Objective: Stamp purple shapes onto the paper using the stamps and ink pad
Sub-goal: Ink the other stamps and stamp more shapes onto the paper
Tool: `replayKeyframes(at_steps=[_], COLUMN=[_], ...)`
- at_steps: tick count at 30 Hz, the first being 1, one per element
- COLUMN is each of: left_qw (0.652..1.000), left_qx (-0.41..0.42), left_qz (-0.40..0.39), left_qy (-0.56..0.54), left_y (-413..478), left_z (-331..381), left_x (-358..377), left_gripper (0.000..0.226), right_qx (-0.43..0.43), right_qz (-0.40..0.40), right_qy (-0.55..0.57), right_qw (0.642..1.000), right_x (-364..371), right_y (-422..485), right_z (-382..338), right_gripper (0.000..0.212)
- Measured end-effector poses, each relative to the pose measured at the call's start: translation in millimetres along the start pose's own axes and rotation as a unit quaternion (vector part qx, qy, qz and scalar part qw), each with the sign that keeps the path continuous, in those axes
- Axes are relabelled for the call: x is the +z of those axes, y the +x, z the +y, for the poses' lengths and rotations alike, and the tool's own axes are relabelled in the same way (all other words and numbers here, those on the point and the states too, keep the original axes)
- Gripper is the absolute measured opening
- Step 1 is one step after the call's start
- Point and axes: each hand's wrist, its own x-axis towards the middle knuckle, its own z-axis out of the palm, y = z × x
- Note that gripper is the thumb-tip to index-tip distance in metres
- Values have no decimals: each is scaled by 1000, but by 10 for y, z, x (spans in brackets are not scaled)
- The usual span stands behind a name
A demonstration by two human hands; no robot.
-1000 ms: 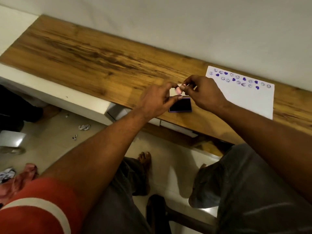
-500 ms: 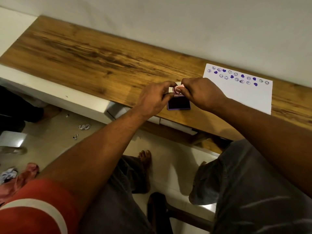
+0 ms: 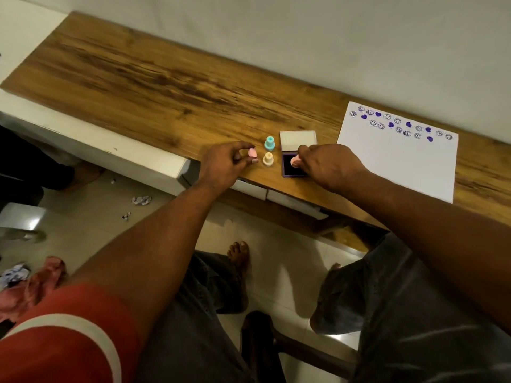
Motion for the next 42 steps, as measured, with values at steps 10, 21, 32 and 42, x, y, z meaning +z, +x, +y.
replayKeyframes(at_steps=[10, 21, 32, 42], left_qw=[998, 999, 985, 977], left_qx=[-17, -25, 119, 213], left_qz=[-17, 13, 114, 14], left_qy=[51, -45, -59, -13], left_y=[34, 89, 364, 612], left_z=[-24, -91, 618, 1674], left_x=[65, 4, -184, 514], left_gripper=[55, 68, 57, 43], right_qx=[33, 136, 140, 249], right_qz=[69, -5, -28, 151], right_qy=[-4, -23, -20, 120], right_qw=[997, 990, 990, 949], right_x=[-162, 237, 151, 76], right_y=[81, 16, 42, -677], right_z=[-83, -309, -270, 923], right_gripper=[46, 37, 43, 56])
